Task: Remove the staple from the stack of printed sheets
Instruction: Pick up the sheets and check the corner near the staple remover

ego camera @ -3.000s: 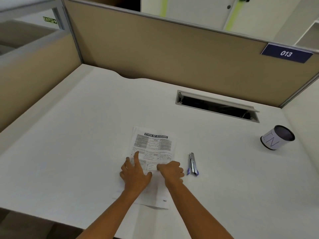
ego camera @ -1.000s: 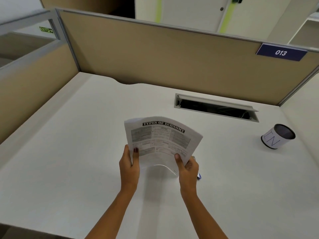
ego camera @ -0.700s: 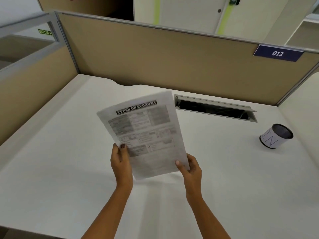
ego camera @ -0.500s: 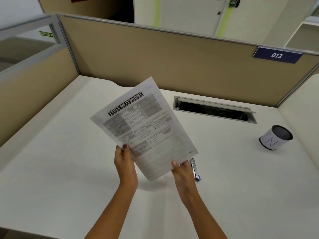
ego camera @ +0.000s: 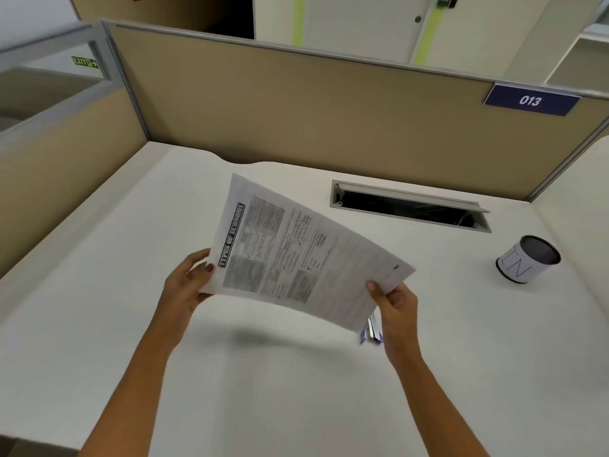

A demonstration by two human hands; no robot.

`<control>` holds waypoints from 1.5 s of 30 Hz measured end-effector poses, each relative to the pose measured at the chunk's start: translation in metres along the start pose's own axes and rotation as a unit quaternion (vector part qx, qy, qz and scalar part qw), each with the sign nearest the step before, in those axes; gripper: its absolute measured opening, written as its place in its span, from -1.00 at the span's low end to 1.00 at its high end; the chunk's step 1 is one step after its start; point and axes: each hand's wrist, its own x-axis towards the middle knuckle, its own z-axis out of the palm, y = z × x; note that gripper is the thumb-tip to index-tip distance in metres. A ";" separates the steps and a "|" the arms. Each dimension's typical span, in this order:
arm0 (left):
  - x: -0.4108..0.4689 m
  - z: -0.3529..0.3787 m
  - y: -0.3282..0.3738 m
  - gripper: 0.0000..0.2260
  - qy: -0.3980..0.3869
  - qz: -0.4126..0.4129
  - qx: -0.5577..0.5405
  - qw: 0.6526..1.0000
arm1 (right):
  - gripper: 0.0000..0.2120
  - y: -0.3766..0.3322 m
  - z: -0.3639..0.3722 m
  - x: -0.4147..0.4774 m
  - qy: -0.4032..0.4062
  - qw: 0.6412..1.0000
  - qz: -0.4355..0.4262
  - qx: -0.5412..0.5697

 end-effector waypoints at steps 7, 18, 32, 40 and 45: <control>0.008 0.018 -0.008 -0.76 0.063 0.030 0.161 0.984 | -0.89 0.010 0.012 0.007 -0.015 1.000 -0.002 0.002; -0.006 0.029 -0.051 -0.79 0.120 -0.002 0.113 0.986 | -0.91 0.047 0.014 -0.001 -0.017 0.996 0.086 0.003; -0.004 0.029 -0.058 -0.78 0.119 0.007 0.095 0.988 | -0.90 0.052 0.013 -0.001 0.000 0.997 0.078 -0.013; -0.007 0.034 -0.075 -0.74 0.109 -0.017 0.110 0.988 | -0.97 0.064 0.009 -0.010 0.005 0.993 0.110 -0.053; -0.008 0.033 -0.076 -0.72 0.112 -0.016 0.108 0.988 | -0.95 0.067 0.006 -0.008 0.012 0.991 0.111 -0.070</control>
